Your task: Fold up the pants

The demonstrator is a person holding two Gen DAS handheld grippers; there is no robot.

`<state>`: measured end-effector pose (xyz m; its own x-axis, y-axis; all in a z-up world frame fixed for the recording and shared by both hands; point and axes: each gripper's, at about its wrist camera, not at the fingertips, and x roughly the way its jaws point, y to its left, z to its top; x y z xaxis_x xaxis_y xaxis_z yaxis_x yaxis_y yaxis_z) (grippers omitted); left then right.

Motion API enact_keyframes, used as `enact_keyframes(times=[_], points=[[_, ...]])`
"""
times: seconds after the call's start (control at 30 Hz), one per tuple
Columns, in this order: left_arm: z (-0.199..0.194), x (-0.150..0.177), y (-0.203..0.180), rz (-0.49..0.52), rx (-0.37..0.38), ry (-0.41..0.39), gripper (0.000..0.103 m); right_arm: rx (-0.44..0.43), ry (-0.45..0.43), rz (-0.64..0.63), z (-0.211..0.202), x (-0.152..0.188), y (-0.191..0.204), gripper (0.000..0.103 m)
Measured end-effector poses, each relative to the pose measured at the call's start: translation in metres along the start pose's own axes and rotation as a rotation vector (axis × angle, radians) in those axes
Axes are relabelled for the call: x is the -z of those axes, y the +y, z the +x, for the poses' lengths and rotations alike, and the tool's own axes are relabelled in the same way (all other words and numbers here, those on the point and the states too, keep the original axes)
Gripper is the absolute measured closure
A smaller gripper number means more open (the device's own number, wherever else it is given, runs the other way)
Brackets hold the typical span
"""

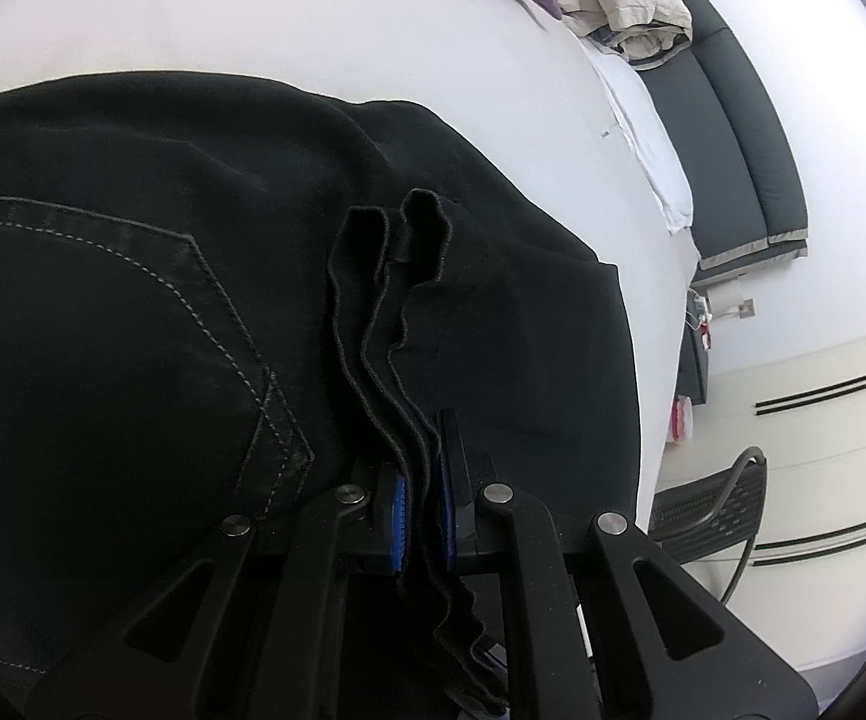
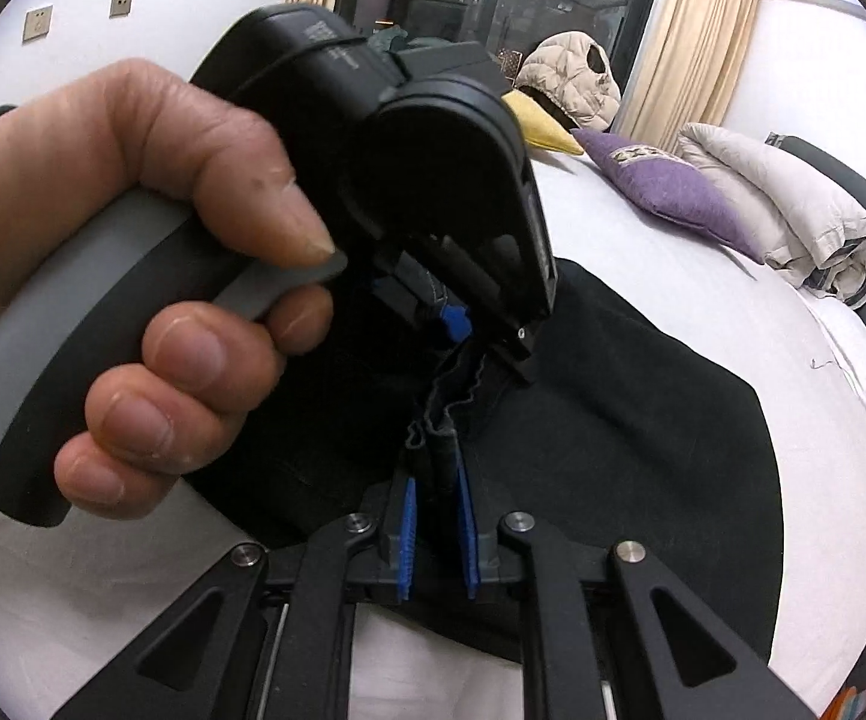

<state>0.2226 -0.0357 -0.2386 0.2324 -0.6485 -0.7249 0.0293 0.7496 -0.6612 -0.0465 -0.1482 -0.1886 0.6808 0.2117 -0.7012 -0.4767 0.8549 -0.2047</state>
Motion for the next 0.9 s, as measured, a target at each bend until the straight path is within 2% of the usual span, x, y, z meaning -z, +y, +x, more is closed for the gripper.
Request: enact_keyframes(times=[0.1, 0.13, 0.17, 0.23, 0.33, 0.47, 0.5, 0.57, 0.67, 0.7, 0.77, 0.8, 0.83, 0.9], points=[[0.002, 0.002, -0.001, 0.006, -0.006, 0.002, 0.095, -0.035, 0.012, 0.013, 0.003, -0.001, 0.003, 0.079], [0.004, 0.001, 0.0, 0.004, -0.004, 0.009, 0.095, -0.061, 0.03, 0.024, 0.009, -0.002, 0.002, 0.067], [0.006, 0.001, 0.001, 0.005, 0.0, 0.014, 0.095, -0.098, 0.054, 0.042, 0.013, 0.0, 0.002, 0.059], [0.006, 0.002, -0.001, 0.002, 0.012, 0.014, 0.094, -0.147, 0.059, 0.093, 0.01, -0.004, -0.009, 0.059], [-0.009, 0.005, -0.011, 0.044, -0.055, -0.014, 0.087, -0.279, 0.034, 0.239, -0.016, 0.003, -0.048, 0.056], [-0.041, 0.012, -0.024, 0.111, -0.197, -0.112, 0.087, -0.251, -0.039, 0.446, -0.045, 0.014, -0.13, 0.056], [-0.05, 0.014, -0.031, 0.129, -0.2, -0.146, 0.087, -0.243, -0.053, 0.518, -0.046, 0.018, -0.155, 0.056], [-0.056, 0.018, -0.054, 0.169, -0.143, -0.181, 0.087, -0.256, -0.077, 0.664, -0.041, 0.029, -0.198, 0.056], [-0.031, 0.026, -0.083, 0.239, -0.057, -0.121, 0.087, -0.327, -0.062, 0.794, -0.016, 0.046, -0.229, 0.056], [-0.015, 0.029, -0.087, 0.253, -0.055, -0.087, 0.087, -0.352, -0.033, 0.81, -0.004, 0.051, -0.232, 0.056], [0.019, 0.036, -0.078, 0.236, -0.107, -0.012, 0.087, -0.338, 0.086, 0.83, 0.026, 0.07, -0.232, 0.057], [0.028, 0.04, -0.069, 0.212, -0.114, 0.009, 0.087, -0.344, 0.102, 0.825, 0.033, 0.076, -0.233, 0.058], [0.027, 0.044, -0.061, 0.197, -0.084, -0.008, 0.087, -0.35, 0.074, 0.811, 0.029, 0.081, -0.233, 0.059], [0.019, 0.051, -0.051, 0.174, -0.055, -0.018, 0.087, -0.349, 0.084, 0.796, 0.021, 0.085, -0.236, 0.059]])
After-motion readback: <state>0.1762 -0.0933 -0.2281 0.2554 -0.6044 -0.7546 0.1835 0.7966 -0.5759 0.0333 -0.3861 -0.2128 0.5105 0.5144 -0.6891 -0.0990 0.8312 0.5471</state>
